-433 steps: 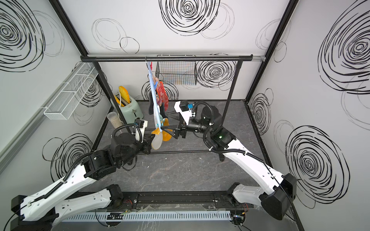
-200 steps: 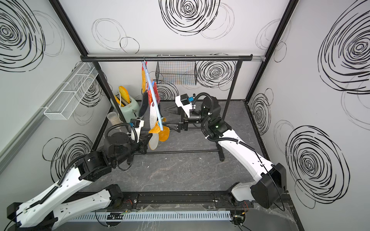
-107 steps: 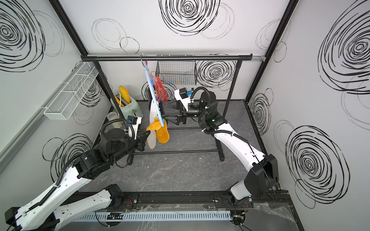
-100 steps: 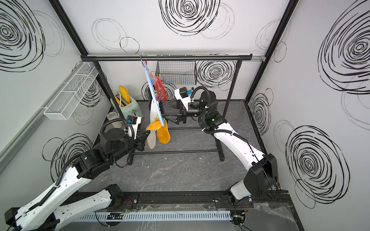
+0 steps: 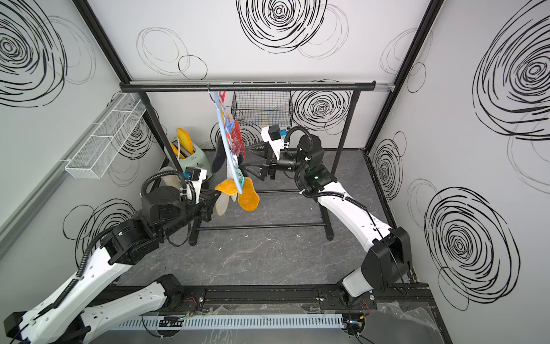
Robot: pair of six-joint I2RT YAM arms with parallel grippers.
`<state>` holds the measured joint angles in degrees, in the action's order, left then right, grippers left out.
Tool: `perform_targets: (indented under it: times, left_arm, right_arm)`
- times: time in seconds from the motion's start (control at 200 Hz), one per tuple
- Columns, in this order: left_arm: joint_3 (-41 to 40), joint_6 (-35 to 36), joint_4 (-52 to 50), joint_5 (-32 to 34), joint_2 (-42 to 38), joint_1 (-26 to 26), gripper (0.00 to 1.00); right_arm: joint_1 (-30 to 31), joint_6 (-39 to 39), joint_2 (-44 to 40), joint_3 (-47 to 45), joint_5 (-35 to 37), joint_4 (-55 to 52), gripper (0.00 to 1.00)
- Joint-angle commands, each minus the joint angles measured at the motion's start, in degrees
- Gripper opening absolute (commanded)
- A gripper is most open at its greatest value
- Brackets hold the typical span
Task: Take the shoe insoles off the hanger
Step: Open the clamp at the hanger.
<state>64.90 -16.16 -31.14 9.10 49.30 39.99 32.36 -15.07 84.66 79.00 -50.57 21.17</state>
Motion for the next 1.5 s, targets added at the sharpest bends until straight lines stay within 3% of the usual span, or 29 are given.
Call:
perform_targets:
  times: [0.0, 0.31, 0.51, 0.74, 0.87, 1.02, 1.266, 1.496]
  left_arm:
    - [4.23, 2.03, 0.29, 1.66, 0.09, -0.61, 0.11]
    - [9.74, 3.57, -5.19, 7.86, -0.84, -0.7, 0.11]
    - [13.71, 3.59, -8.73, 9.63, -0.62, -0.79, 0.11]
    - [18.68, 4.65, -14.02, 16.65, 1.43, -0.81, 0.1]
    - [16.22, 4.63, -12.71, 18.08, 0.77, -0.96, 0.12]
    - [12.54, 4.18, -9.81, 9.96, -0.31, -0.97, 0.1]
    - [-1.31, 1.33, -2.13, 6.47, -3.32, -1.44, 0.11]
    - [3.41, 3.12, -3.11, 10.61, -2.12, -2.3, 0.09]
  right_arm:
    - [-0.85, -3.91, -6.09, -3.15, 8.46, -0.41, 0.78]
    - [-2.38, -2.82, -15.72, -12.89, 15.54, -3.92, 0.78]
    - [-2.17, -3.04, -17.39, -14.59, 14.26, -4.85, 0.78]
    - [-1.79, -2.39, -18.21, -16.89, 14.5, -6.09, 0.77]
    - [-1.59, -2.16, -18.65, -18.05, 14.62, -5.73, 0.77]
    - [-0.46, -0.87, -18.39, -17.81, 14.21, -7.31, 0.76]
    - [0.7, 0.01, -19.34, -18.65, 15.28, -7.33, 0.76]
    - [1.46, -0.03, -21.07, -17.35, 16.99, -11.62, 0.76]
